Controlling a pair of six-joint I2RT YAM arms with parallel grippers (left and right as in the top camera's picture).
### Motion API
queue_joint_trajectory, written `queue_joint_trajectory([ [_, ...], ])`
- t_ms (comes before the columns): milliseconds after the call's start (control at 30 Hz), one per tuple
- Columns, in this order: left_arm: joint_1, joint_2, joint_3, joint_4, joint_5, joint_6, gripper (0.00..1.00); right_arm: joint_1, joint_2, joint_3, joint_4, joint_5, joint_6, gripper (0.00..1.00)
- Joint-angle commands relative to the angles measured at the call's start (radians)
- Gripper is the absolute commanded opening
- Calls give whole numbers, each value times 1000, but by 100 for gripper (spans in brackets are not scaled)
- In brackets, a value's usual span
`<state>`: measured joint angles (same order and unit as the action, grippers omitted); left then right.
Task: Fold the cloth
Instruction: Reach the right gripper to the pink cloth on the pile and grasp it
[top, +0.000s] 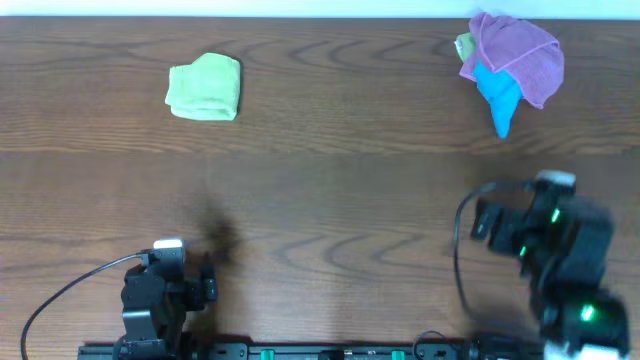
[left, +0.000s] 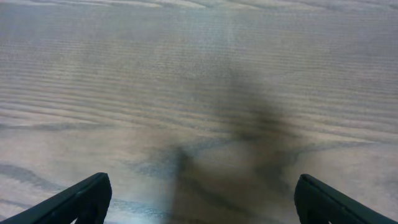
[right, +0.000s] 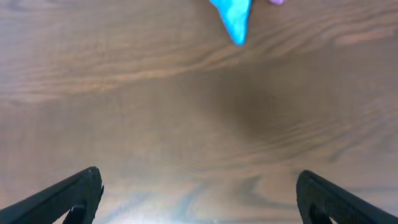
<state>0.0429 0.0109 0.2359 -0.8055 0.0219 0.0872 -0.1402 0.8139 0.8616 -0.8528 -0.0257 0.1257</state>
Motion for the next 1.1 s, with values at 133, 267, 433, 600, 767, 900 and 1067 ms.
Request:
queue_joint_trajectory([
  [133,-4,-7,-5,-10,-3,18,95,-71,454,438,-84,10,14,99],
  [267,-4,-7,-5,-10,-3,18,95,-84,686,678,-108,-1,-44,99],
  [433,-4,-7,-5,-10,-3,18,95,-94,908,919,-126,-1,-53,99],
  [600,-4,-7,-5,-10,-3,18,95,-92,1011,973,-46,-59,-52,99],
  [767,-4,-7,-5,-10,-3,18,95,-92,1045,970,-6,-53,-51,99],
  [900,-4,-7,-5,-10,-3,18,95,-92,1083,969,79,-53,-52,99],
  [1067,-4,-7,-5,-10,-3,18,95,-97,1182,969,176,-53,-53,99],
])
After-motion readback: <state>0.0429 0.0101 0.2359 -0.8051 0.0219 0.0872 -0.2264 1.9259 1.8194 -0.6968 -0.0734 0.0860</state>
